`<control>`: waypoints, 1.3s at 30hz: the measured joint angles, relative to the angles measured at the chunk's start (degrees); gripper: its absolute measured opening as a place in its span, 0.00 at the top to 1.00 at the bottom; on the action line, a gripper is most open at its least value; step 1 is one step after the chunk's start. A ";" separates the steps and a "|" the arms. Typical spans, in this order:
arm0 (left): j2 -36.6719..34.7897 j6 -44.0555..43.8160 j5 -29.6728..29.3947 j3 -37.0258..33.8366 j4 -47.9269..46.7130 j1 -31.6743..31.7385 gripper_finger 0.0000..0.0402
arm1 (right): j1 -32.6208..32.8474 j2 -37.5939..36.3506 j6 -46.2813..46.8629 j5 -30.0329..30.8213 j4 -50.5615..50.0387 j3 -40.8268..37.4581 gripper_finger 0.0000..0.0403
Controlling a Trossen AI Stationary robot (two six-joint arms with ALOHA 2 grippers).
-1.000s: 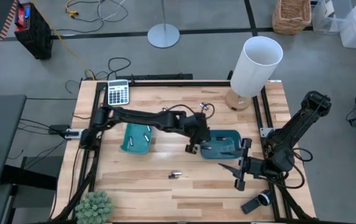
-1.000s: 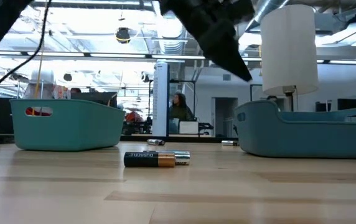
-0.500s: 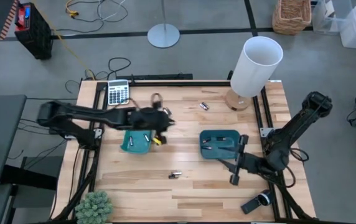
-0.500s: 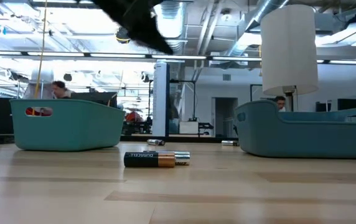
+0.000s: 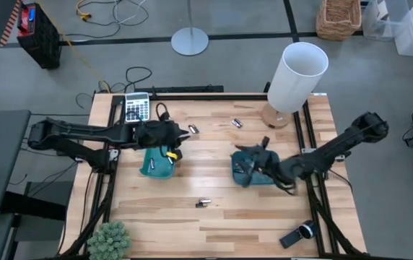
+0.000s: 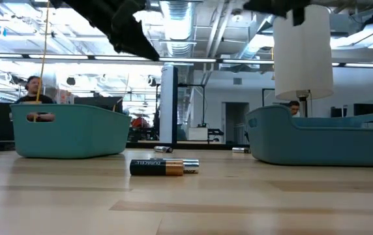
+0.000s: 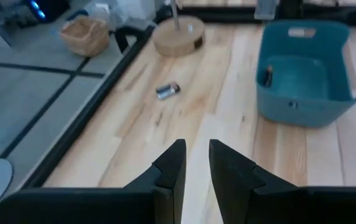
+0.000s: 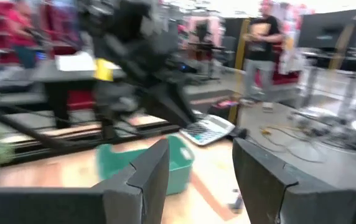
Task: Sort batteries
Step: Put the silver battery into the green bin
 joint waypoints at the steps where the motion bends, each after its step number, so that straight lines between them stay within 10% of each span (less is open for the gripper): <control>1: -0.84 0.04 -0.02 0.00 0.02 0.18 0.83 | -1.49 0.64 0.34 -0.05 -1.44 1.03 0.53; 23: -3.16 6.27 9.50 -6.82 12.07 14.43 0.83 | -36.99 23.20 6.22 -36.48 -24.64 23.69 0.53; 39: -11.50 0.54 14.87 -17.11 17.92 16.42 0.83 | -40.81 45.11 5.14 -44.89 -46.81 47.56 0.53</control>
